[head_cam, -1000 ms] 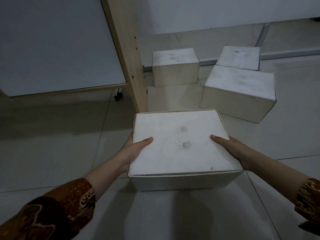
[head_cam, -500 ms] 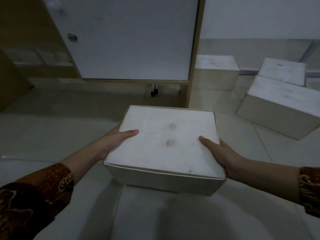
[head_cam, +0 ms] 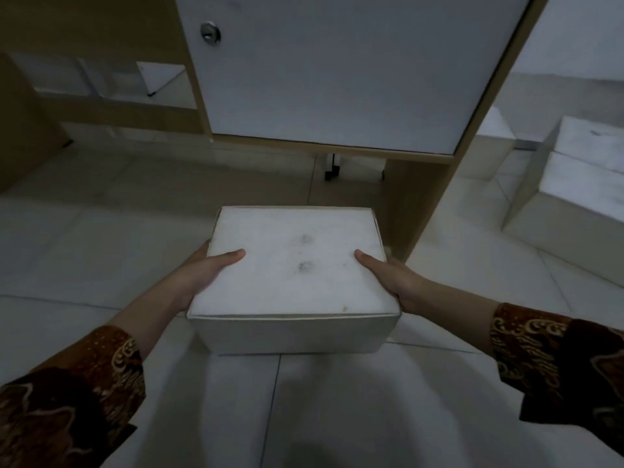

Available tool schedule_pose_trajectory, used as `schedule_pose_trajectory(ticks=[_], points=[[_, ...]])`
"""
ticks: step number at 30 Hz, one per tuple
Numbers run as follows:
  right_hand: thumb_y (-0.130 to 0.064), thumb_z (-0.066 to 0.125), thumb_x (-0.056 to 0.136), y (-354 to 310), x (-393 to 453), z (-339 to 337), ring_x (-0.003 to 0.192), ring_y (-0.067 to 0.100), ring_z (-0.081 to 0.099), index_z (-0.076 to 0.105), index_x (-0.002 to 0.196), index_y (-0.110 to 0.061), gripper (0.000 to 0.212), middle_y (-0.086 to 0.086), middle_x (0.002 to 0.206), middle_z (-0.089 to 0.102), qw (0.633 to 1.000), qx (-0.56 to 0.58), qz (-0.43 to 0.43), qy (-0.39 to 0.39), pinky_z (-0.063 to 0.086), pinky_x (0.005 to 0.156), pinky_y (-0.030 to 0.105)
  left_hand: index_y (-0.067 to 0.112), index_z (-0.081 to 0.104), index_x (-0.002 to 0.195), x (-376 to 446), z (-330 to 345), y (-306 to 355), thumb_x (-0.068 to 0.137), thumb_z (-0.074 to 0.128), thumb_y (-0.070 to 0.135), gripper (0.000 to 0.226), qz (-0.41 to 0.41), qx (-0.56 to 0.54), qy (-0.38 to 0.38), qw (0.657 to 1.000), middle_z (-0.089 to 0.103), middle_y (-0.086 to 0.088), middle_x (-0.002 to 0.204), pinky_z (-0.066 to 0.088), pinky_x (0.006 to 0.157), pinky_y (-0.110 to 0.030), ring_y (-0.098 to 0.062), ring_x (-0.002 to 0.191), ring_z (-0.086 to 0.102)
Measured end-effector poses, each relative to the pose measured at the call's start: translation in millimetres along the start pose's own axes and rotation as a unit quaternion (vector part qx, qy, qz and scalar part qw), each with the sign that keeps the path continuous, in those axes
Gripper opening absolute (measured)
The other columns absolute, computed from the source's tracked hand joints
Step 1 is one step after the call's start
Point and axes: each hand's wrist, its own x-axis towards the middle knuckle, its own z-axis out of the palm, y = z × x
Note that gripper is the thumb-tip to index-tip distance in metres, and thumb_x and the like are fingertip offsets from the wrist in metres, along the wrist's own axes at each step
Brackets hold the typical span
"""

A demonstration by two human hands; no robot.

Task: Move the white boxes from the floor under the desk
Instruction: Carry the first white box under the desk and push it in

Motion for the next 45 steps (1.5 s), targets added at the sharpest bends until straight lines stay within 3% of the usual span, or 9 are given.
schedule_pose_trajectory(ticks=[10,17,21,25,29,33,38,42,45], points=[[-0.04,0.059,0.088,13,30,-10,0.098,0.019,0.06,0.046,0.131,-0.017,0.05,0.005,0.131,0.057,0.983,-0.152,-0.076,0.075,0.047,0.087,0.031,0.018,0.048,0.132,24,10,-41,0.086,0.064,0.015,0.048,0.04,-0.045,0.069,0.996,0.066,-0.008,0.12,0.058,0.063,-0.025,-0.021,0.096,0.068],[-0.034,0.053,0.091,30,10,-18,0.144,0.03,0.019,0.018,0.148,-0.013,0.07,0.011,0.158,0.018,0.847,-0.468,-0.186,0.17,0.022,0.117,0.046,0.022,0.036,0.141,20,50,-47,0.087,0.063,0.013,0.061,0.071,-0.098,0.169,0.978,0.057,-0.003,0.132,0.056,0.075,-0.028,-0.017,0.104,0.062],[-0.035,0.055,0.092,39,-10,6,0.148,0.028,-0.011,-0.012,0.149,-0.012,0.091,0.01,0.159,-0.018,0.94,-0.283,-0.118,0.148,0.005,0.121,0.043,0.031,-0.006,0.149,6,104,-49,0.091,0.057,0.024,0.086,0.04,-0.063,0.265,0.961,0.011,0.004,0.158,0.024,0.115,-0.038,-0.018,0.14,0.027],[-0.031,0.058,0.091,33,-10,29,0.148,0.029,0.0,-0.025,0.145,-0.019,0.1,0.008,0.159,-0.019,0.986,-0.098,-0.047,0.127,0.013,0.119,0.042,0.02,-0.002,0.151,-14,125,-64,0.095,0.042,0.033,0.072,0.074,0.256,0.355,0.896,-0.02,-0.008,0.159,0.001,0.119,-0.046,-0.023,0.147,-0.013],[-0.024,0.056,0.092,39,-4,36,0.148,0.028,-0.004,-0.026,0.145,-0.019,0.099,0.008,0.158,-0.024,0.978,-0.144,-0.062,0.137,0.013,0.117,0.038,0.017,0.004,0.151,-30,115,-69,0.091,0.019,0.042,0.066,0.11,0.475,0.261,0.833,-0.013,-0.004,0.16,-0.018,0.113,-0.043,-0.02,0.145,-0.023],[-0.026,0.054,0.093,37,2,31,0.148,0.026,-0.005,-0.025,0.145,-0.02,0.096,0.007,0.157,-0.026,0.972,-0.201,-0.084,0.084,0.01,0.118,0.037,0.014,0.001,0.151,-51,111,-74,0.08,0.001,0.06,0.084,0.12,0.539,0.214,0.806,-0.006,-0.007,0.161,-0.014,0.117,-0.043,-0.024,0.147,-0.016],[-0.029,0.051,0.094,14,29,14,0.144,0.031,0.022,0.005,0.151,-0.011,0.075,0.015,0.16,0.006,0.916,-0.37,-0.15,0.04,0.024,0.116,0.035,0.023,0.015,0.15,-74,101,-86,0.082,0.01,0.074,0.086,0.19,0.615,0.119,0.756,0.005,-0.012,0.16,-0.003,0.115,-0.044,-0.035,0.146,0.005],[-0.02,0.039,0.099,17,22,12,0.148,0.03,0.0,0.03,0.145,-0.013,0.048,0.014,0.16,-0.002,0.812,-0.503,-0.277,0.108,0.014,0.117,0.034,0.019,0.036,0.143,-63,89,-81,0.081,0.05,0.048,0.07,0.295,0.658,0.023,0.692,0.038,-0.016,0.15,0.041,0.106,-0.047,-0.034,0.132,0.043],[-0.04,0.027,0.1,32,-3,15,0.148,0.02,-0.005,0.024,0.149,-0.016,0.055,0.005,0.161,0.0,0.762,-0.569,-0.308,0.019,0.004,0.118,0.034,0.012,0.038,0.142,-42,89,-70,0.079,0.055,0.019,0.066,0.36,0.643,-0.047,0.674,0.041,-0.011,0.149,0.035,0.11,-0.037,-0.026,0.136,0.04]])
